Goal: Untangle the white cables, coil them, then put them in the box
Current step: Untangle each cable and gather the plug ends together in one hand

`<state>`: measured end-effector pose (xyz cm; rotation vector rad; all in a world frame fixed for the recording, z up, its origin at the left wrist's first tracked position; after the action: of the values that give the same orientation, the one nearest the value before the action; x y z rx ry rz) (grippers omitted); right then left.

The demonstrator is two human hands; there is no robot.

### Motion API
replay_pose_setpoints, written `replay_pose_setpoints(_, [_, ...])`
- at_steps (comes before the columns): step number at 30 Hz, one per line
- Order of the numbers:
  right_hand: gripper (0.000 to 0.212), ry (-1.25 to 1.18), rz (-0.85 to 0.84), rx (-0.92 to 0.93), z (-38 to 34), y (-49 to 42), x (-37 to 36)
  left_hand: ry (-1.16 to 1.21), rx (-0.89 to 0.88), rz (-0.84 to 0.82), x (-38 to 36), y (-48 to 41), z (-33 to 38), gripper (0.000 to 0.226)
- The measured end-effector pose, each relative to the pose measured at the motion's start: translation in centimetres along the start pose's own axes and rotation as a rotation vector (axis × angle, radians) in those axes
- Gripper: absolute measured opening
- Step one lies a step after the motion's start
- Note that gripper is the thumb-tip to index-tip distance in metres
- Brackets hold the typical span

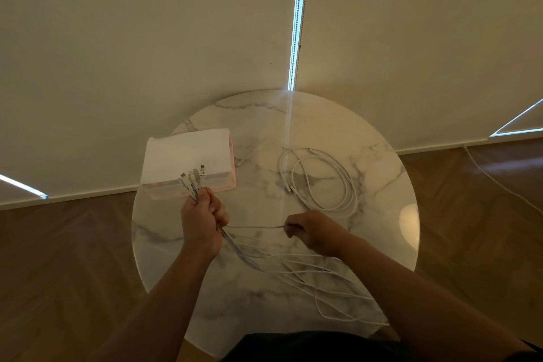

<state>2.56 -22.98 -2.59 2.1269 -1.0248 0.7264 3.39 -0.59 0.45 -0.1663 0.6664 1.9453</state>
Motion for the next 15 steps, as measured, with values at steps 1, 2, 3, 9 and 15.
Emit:
replay_pose_setpoints(1, [0.017, -0.053, 0.003, -0.031, 0.4, 0.2, 0.3, 0.001, -0.008, 0.019, 0.3, -0.3, 0.3, 0.034])
replay_pose_setpoints(2, [0.019, -0.12, -0.005, -0.071, 0.8, 0.5, 0.5, -0.001, -0.017, 0.034, 0.5, -0.5, 0.6, 0.035])
replay_pose_setpoints(3, [0.021, -0.194, -0.023, -0.11, 1.1, 0.9, 0.7, -0.005, -0.025, 0.042, 0.7, -0.7, 0.8, 0.036])
replay_pose_setpoints(9, [0.029, -0.282, -0.128, -0.275, 4.6, 3.3, 1.1, 0.014, -0.04, 0.129, 3.0, -2.3, 1.3, 0.036])
replay_pose_setpoints(15, [0.036, -0.32, -0.17, -0.498, 11.0, 7.2, 0.2, 0.003, -0.064, 0.213, 6.1, -3.8, 1.8, 0.037])
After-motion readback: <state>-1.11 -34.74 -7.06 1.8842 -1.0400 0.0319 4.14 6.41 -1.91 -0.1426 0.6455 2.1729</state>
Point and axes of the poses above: each hand's wrist, its own y-axis away from the middle knuckle, its own x-axis out of the back of the hand, z = x × y, the point moved 5 cm from there along -y, towards the middle knuckle, and after that the axes turned 2 degrees about -x, right-handed, at the moved point
